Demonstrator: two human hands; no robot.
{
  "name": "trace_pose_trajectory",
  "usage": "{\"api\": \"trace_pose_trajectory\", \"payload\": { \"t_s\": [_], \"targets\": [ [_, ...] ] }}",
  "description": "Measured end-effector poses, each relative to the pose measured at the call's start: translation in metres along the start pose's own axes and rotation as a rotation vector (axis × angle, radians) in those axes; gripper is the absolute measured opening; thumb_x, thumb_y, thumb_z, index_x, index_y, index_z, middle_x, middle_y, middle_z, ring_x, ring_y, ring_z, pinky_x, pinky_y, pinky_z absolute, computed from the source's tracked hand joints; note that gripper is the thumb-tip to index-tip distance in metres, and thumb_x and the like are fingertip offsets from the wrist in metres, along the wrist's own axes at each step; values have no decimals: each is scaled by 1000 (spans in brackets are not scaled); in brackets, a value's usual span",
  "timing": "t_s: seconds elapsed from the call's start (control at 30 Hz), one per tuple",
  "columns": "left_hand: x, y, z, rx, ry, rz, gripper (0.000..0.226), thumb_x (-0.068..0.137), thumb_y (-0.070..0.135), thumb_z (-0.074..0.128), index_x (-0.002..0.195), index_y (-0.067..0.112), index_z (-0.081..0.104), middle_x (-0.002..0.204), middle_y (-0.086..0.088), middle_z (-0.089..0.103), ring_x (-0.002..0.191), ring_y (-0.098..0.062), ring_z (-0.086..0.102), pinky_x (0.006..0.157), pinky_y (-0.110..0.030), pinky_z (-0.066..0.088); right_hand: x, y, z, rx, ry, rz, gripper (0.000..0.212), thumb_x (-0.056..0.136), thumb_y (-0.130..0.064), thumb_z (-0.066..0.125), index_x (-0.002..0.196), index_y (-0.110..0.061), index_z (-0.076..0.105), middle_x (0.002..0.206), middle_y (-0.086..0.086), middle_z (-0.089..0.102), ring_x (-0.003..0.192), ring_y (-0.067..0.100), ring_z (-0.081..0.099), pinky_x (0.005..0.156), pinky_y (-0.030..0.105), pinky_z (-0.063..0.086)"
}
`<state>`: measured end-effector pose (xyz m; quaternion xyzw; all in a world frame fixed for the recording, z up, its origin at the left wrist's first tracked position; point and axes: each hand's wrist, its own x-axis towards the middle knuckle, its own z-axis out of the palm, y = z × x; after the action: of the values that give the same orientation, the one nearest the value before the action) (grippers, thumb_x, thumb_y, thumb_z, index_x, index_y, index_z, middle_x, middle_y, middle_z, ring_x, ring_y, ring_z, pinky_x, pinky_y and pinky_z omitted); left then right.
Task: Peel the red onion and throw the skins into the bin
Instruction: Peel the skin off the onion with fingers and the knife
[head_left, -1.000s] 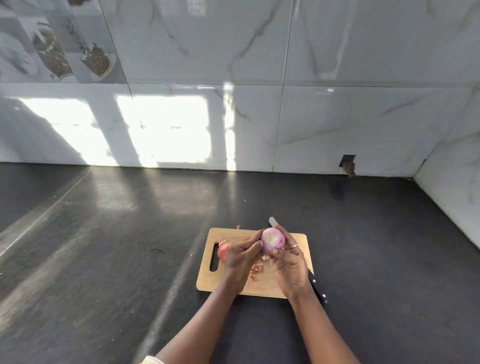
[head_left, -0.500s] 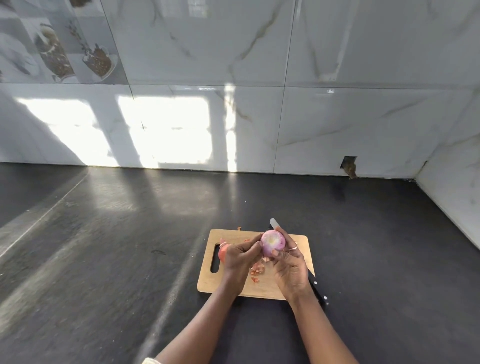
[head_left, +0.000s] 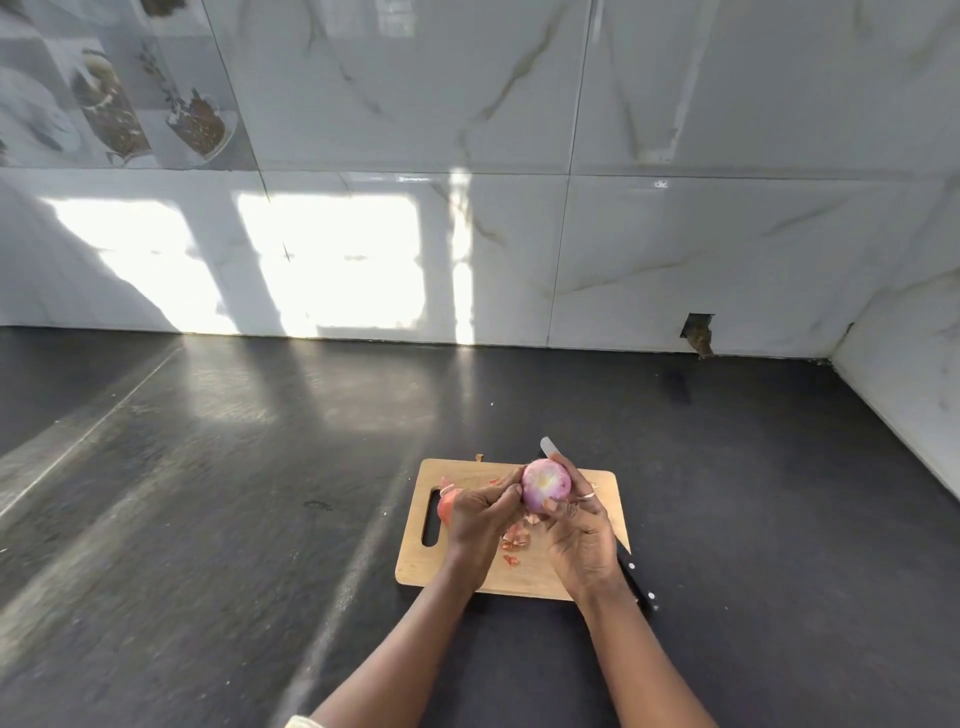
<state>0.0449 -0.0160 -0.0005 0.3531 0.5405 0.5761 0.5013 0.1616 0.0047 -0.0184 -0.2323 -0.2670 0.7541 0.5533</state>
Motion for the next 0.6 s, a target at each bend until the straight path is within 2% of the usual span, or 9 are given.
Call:
{"api": "trace_pose_trajectory", "payload": {
  "t_s": [0.07, 0.13, 0.2, 0.3, 0.37, 0.43, 0.5, 0.57, 0.6],
  "targets": [
    [0, 1, 0, 5, -12, 17, 21, 88, -7, 51, 104, -9, 63, 107, -16, 66, 78, -3, 67, 71, -15, 54, 0, 0, 0, 0, -3, 0, 99, 41, -11, 92, 130, 2, 51, 115, 21, 58, 96, 31, 62, 77, 29, 57],
    [-2, 1, 1, -17, -32, 36, 22, 89, -8, 48, 107, -13, 60, 106, -18, 64, 64, 2, 63, 60, -10, 51, -1, 0, 1, -1, -3, -10, 98, 39, -13, 93, 127, 2, 52, 112, 13, 65, 93, 28, 65, 76, 28, 57],
    [-3, 0, 1, -34, -40, 55, 22, 89, -8, 47, 105, -18, 58, 104, -16, 54, 56, 7, 57, 54, -6, 45, -1, -1, 3, -8, -7, -8, 98, 40, -13, 93, 127, 2, 52, 111, 15, 65, 93, 28, 65, 75, 28, 57],
    [-2, -2, 0, -61, -50, 30, 20, 84, 2, 61, 102, -1, 67, 100, -11, 70, 82, -6, 67, 79, -19, 54, -2, -2, 3, -17, -11, -6, 101, 41, -12, 93, 131, 1, 50, 112, 23, 56, 91, 28, 65, 76, 28, 57],
    [-3, -2, -1, -59, -47, 23, 18, 83, 3, 63, 96, 12, 72, 100, -6, 71, 93, -16, 67, 88, -28, 53, -2, -1, 3, -20, -15, -9, 103, 40, -13, 94, 133, 2, 49, 111, 23, 55, 90, 27, 64, 76, 27, 57],
    [-2, -2, -2, -66, -34, 23, 18, 84, 0, 60, 93, 11, 72, 106, -11, 69, 101, -22, 65, 90, -31, 53, -2, -1, 4, -13, -28, -13, 104, 40, -12, 94, 133, 2, 49, 111, 24, 56, 90, 28, 65, 76, 28, 57],
    [-1, -2, -2, -67, -19, 34, 17, 85, -3, 58, 98, 2, 68, 111, -16, 66, 103, -23, 63, 87, -25, 54, -2, -1, 5, -10, -35, -16, 104, 41, -12, 93, 134, 1, 48, 113, 24, 55, 91, 30, 65, 77, 29, 57],
    [-1, -3, -1, -13, 7, 63, 21, 85, -4, 57, 105, -3, 64, 112, -17, 65, 101, -18, 64, 84, -21, 54, -3, -2, 5, -1, -36, -18, 106, 41, -11, 93, 135, 2, 46, 114, 24, 55, 92, 30, 65, 77, 29, 58],
    [-2, -3, -1, 32, 22, 91, 22, 85, -4, 57, 106, -2, 64, 111, -16, 65, 95, -10, 64, 82, -17, 53, -4, -2, 4, 6, -33, -17, 107, 40, -11, 94, 135, 3, 46, 114, 24, 55, 91, 30, 66, 76, 29, 58]
  ]
}}
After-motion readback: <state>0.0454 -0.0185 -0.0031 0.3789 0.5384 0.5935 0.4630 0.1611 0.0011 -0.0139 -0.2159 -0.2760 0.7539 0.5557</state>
